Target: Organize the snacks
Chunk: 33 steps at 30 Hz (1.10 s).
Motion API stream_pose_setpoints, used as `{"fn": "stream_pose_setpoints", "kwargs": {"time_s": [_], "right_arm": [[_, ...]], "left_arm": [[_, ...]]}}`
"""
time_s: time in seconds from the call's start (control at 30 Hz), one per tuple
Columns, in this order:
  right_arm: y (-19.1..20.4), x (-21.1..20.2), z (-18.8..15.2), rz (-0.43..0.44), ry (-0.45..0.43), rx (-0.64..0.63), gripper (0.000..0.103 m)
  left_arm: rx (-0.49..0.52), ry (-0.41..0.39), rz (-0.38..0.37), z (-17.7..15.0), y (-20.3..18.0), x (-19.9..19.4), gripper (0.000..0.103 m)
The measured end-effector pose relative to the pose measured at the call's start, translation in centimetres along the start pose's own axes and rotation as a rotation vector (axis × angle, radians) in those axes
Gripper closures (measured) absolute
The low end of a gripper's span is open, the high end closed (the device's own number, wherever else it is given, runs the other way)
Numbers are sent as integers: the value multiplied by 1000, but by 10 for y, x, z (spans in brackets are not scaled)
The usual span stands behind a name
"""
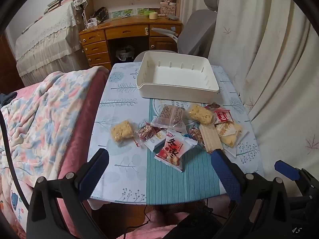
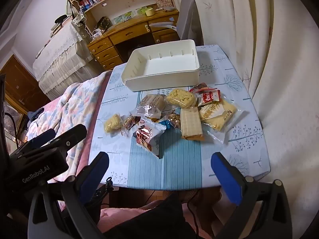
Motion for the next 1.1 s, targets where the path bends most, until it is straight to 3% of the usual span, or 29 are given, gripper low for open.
{"fn": "stream_pose_setpoints", "kwargs": {"time_s": [0.7, 1.1], "right_arm": [[7, 5, 5, -14, -17, 0, 0], [21, 14, 5, -70, -57, 24, 0]], "left_arm": [[-14, 7, -34, 8, 11, 12, 4], [-2, 28, -115, 17, 26, 28, 4]]}}
Point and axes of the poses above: each gripper's, at about its wrist camera, not at the fingertips, and x roughly the way its jaws point, y to its left, z to its top, the point moved 3 cm from there along x, roughly the way its jaws point, and after that the axes turned 10 degrees about -y, right-handed, at the moved point
